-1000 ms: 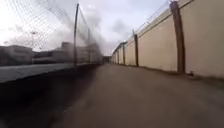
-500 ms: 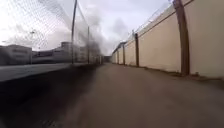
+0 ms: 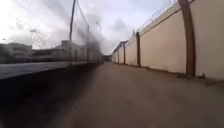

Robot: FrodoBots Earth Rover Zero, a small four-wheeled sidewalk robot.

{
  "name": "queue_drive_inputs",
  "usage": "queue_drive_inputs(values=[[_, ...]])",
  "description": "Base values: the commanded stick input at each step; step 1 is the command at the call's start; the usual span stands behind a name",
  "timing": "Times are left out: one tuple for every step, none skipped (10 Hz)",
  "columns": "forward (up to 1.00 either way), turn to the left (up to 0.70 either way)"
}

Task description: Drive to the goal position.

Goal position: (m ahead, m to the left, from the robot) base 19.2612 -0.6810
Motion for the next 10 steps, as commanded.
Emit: queue_drive_inputs(values=[[0.5, 0.0], [0.5, 0.0], [0.5, 0.0], [0.5, 0.0], [0.5, 0.0], [0.5, 0.0], [0.5, 0.0], [0.5, 0.0], [0.5, 0.0], [0.5, 0.0]])
